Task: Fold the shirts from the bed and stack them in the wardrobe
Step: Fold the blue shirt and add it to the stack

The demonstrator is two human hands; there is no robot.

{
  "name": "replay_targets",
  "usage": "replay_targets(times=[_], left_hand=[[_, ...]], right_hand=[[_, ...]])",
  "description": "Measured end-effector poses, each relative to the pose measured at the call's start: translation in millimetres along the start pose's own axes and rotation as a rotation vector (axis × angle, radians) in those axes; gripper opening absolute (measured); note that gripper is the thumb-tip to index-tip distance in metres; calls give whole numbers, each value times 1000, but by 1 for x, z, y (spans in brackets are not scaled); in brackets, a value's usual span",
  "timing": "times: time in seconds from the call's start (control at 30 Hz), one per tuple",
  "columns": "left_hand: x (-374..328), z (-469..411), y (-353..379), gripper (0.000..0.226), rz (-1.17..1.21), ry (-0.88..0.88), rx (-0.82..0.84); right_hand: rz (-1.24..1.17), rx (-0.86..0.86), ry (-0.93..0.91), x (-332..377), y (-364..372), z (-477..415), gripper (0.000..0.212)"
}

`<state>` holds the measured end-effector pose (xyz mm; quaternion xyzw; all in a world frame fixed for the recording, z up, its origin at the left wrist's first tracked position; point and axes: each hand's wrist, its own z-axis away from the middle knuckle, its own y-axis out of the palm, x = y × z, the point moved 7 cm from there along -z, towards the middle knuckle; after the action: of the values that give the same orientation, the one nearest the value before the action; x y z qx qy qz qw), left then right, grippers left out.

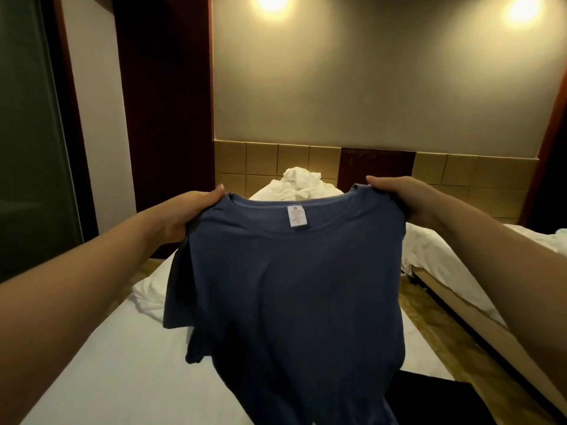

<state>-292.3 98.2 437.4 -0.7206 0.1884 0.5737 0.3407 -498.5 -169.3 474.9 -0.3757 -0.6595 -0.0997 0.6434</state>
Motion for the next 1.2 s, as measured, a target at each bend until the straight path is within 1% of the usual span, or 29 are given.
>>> replay_targets(times=[0.03, 0.07, 0.13, 0.2, 0.23, 0.27, 0.3, 0.37, 0.4, 0.43, 0.5, 0.53, 0.57, 0.6, 0.63, 0.67, 0.7, 0.73, 0.77, 0.8, 0.83, 0.9, 0.93, 1.0, 1.03, 1.13, 1.2], left_hand=[[3, 1, -2, 32, -23, -3, 26], [7, 2, -5, 28, -44, -1, 47], [12, 4, -7, 22, -66, 13, 120], [14, 6, -11, 17, -59, 20, 200], [13, 8, -12, 18, -61, 21, 236], [13, 8, -12, 27, -83, 33, 258], [11, 8, -14, 33, -94, 41, 242], [1, 5, -18, 31, -80, 91, 115], [-9, 3, -22, 25, -77, 139, 18], [-22, 2, -25, 17, -77, 194, -84], [-52, 2, -32, 15, -72, 342, -268], [-62, 2, -32, 13, -84, 394, -318], [-70, 3, -30, 11, -147, 419, -340], [-73, 1, -26, 10, -273, 414, -326], [-71, -2, -22, 9, -393, 389, -299], [-69, -4, -22, 9, -441, 365, -298], [-72, -1, -25, 9, -402, 362, -319], [-80, 1, -31, 11, -255, 384, -358], [-89, 4, -37, 13, -116, 407, -406], [-97, 4, -41, 13, -44, 427, -444], [-105, 3, -39, 12, -99, 441, -460], [-108, 1, -31, 14, -391, 452, -485], [-107, -1, -31, 17, -476, 473, -524], [-108, 4, -34, 20, -514, 517, -589], [-109, 7, -34, 20, -531, 547, -601], [-109, 11, -34, 19, -616, 604, -589], [-108, 12, -39, 22, -616, 632, -587]], right_hand=[[-23, 29, 39, -3, 2, 1, 32], [4, 52, 72, -6, 4, 2, 34], [170, 93, 119, -10, 6, 6, 33], [272, 149, 124, -11, 9, 8, 31], [291, 180, 114, -11, 10, 9, 28], [300, 204, 99, -10, 11, 11, 25], [300, 220, 80, -9, 12, 13, 24], [255, 225, 25, -2, 13, 15, 23], [211, 202, -20, 5, 12, 15, 22], [151, 171, -74, 16, 10, 14, 22], [8, 133, -167, 39, 5, 14, 20], [-15, 133, -198, 47, 5, 13, 20], [47, 127, -214, 52, 8, 11, 21], [209, 107, -216, 54, 12, 10, 21], [426, 66, -219, 54, 13, 8, 20], [612, -22, -247, 57, 10, 4, 21], [703, -155, -316, 66, 2, 1, 22], [672, -309, -376, 78, -8, 1, 25], [579, -450, -427, 90, -20, 4, 28], [522, -551, -458, 99, -27, 7, 31], [528, -576, -473, 105, -27, 7, 32], [650, -496, -488, 105, -12, 1, 30], [672, -507, -502, 104, -10, 1, 29], [589, -604, -505, 102, -18, 7, 29], [573, -613, -497, 100, -22, 7, 28], [638, -588, -494, 88, -23, 6, 26], [581, -621, -526, 82, -29, 10, 23]])
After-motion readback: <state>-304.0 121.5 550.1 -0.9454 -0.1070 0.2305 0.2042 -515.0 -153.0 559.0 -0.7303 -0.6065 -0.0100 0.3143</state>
